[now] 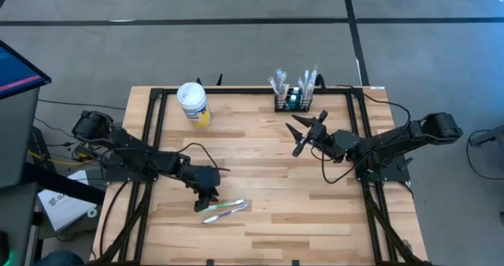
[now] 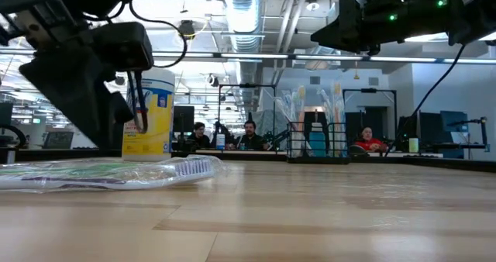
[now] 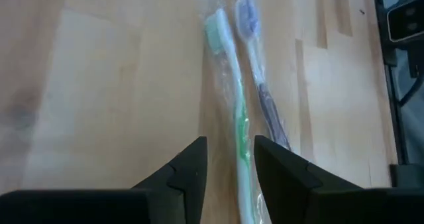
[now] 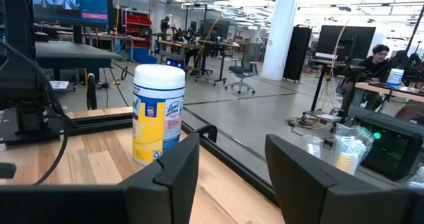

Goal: Pick & Place toothbrushing station
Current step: Put the green toothbrush into the black mesh organizer

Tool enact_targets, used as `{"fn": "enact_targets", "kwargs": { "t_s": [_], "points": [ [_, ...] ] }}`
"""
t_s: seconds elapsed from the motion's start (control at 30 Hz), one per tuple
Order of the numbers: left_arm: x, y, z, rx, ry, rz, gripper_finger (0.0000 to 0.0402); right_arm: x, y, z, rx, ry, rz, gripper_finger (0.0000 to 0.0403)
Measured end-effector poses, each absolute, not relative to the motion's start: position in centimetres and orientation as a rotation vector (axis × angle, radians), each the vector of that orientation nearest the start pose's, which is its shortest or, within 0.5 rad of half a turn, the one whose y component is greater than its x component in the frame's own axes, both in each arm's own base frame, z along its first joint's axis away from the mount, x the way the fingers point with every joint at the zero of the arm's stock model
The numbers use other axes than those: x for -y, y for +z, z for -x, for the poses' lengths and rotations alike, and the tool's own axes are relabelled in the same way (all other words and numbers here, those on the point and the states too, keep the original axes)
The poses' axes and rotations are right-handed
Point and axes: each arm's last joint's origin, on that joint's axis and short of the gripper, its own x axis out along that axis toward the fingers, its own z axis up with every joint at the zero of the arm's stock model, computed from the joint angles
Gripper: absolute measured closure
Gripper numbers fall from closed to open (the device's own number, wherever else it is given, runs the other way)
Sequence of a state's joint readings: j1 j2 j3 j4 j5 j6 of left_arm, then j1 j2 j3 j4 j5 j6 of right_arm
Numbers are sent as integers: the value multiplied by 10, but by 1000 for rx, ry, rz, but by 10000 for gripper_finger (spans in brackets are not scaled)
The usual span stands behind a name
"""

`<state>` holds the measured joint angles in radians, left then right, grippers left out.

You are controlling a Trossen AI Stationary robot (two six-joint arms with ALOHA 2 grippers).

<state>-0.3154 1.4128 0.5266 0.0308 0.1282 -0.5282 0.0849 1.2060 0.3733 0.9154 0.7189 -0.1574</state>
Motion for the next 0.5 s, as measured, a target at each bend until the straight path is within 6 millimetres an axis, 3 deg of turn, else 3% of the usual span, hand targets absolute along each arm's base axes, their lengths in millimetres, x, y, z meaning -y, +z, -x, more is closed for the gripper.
{"fn": "enact_targets", "kwargs": {
  "t_s": [0.23, 0.5],
  "points": [
    [81, 125, -234, -991, -171, 415, 270, 0, 216, -225, 25, -638, 120, 241],
    [83, 126, -239, -948, -219, 437, 270, 0, 216, -225, 21, -638, 122, 247]
  ]
}}
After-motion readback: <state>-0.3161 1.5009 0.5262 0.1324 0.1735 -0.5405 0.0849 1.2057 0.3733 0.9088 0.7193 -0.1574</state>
